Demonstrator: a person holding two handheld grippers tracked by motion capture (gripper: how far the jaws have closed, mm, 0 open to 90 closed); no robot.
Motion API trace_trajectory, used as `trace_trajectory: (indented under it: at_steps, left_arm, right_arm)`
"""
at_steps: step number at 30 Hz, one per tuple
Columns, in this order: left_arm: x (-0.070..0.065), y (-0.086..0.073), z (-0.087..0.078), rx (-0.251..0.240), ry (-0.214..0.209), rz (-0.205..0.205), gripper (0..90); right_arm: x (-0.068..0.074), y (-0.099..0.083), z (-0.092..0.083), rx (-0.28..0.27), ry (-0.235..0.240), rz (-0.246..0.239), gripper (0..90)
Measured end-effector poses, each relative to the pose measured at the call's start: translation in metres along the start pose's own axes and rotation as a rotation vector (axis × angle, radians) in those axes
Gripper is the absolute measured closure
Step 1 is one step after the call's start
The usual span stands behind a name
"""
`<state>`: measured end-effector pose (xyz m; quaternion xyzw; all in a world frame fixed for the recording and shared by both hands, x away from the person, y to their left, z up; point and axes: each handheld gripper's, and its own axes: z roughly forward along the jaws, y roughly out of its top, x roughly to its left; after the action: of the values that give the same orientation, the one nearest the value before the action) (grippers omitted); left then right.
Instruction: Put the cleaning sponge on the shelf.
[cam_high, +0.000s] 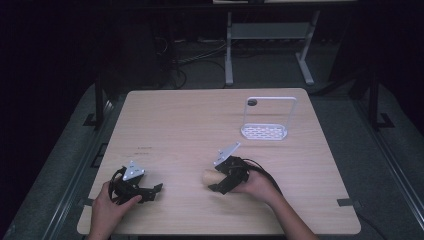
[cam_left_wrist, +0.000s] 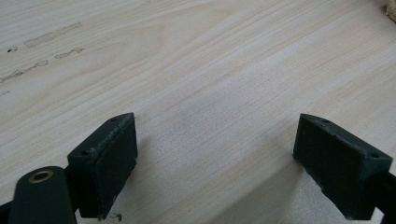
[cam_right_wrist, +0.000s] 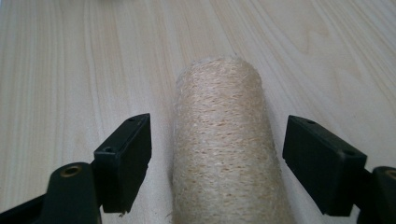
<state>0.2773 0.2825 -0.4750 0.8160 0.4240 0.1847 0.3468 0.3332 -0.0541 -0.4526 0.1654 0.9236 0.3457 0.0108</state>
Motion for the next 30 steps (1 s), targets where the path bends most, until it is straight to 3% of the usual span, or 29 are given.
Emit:
trace_trajectory:
  at_steps: [15,30]
  left_arm:
    - [0.0,0.0,0.0,0.0,0.0,-0.001,13.1]
    - [-0.0001,0.0,0.0,-0.001,-0.001,-0.002,13.1]
  right_arm:
    - [-0.0005,-0.0022,0.004,0.027,-0.002,-0.024,40.9]
    - [-0.0029,0.0008,-0.003,0.01,-0.019,-0.028,41.7]
